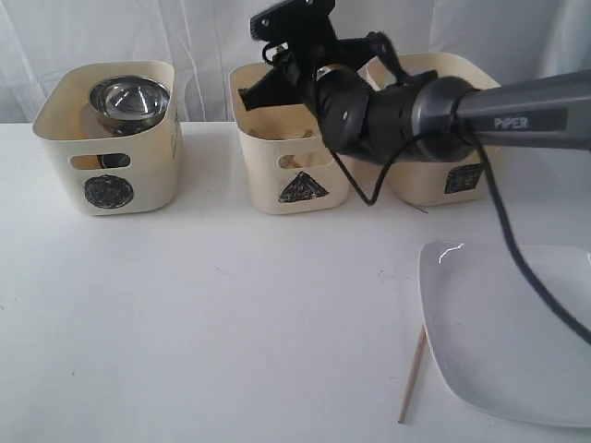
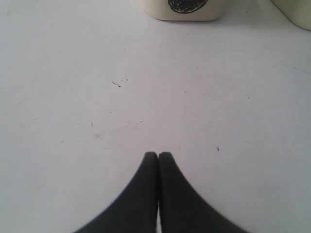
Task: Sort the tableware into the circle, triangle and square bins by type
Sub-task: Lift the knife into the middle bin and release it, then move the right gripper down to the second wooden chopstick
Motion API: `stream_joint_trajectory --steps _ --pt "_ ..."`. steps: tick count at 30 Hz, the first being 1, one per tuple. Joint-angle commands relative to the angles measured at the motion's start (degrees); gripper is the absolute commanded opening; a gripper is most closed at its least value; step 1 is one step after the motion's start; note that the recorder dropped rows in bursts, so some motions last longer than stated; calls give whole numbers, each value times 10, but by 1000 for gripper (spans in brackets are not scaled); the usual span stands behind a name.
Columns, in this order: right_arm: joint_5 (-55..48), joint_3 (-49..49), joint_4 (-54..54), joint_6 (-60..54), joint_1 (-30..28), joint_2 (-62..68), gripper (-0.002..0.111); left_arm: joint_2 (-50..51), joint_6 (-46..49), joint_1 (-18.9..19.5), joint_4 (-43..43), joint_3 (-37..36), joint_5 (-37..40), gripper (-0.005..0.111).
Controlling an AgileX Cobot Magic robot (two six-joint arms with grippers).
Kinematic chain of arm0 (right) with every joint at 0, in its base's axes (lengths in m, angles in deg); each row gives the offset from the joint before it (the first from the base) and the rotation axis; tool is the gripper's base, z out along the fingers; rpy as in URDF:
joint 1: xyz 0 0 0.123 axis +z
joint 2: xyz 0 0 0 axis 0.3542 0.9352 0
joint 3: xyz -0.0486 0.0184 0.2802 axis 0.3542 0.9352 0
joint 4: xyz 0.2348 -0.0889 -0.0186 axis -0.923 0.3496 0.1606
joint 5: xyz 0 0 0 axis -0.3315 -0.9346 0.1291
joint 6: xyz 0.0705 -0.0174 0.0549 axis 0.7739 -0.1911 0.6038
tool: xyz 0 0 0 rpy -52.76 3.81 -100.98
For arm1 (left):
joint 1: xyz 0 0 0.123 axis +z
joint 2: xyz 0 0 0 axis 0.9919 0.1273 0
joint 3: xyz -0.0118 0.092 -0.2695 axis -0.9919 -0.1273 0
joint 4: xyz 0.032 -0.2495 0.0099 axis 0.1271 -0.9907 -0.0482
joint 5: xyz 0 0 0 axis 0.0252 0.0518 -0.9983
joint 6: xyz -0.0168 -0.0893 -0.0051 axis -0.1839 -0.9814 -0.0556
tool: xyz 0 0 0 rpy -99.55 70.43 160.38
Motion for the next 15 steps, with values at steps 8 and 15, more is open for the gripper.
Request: stream_joint_trajectory --steps 8,15 --pt "-284 126 -194 -194 -82 -180 20 -4 1 -3 -4 -2 17 0" --pt "-417 299 -199 -64 -146 -272 0 -4 1 -3 -4 -2 17 0"
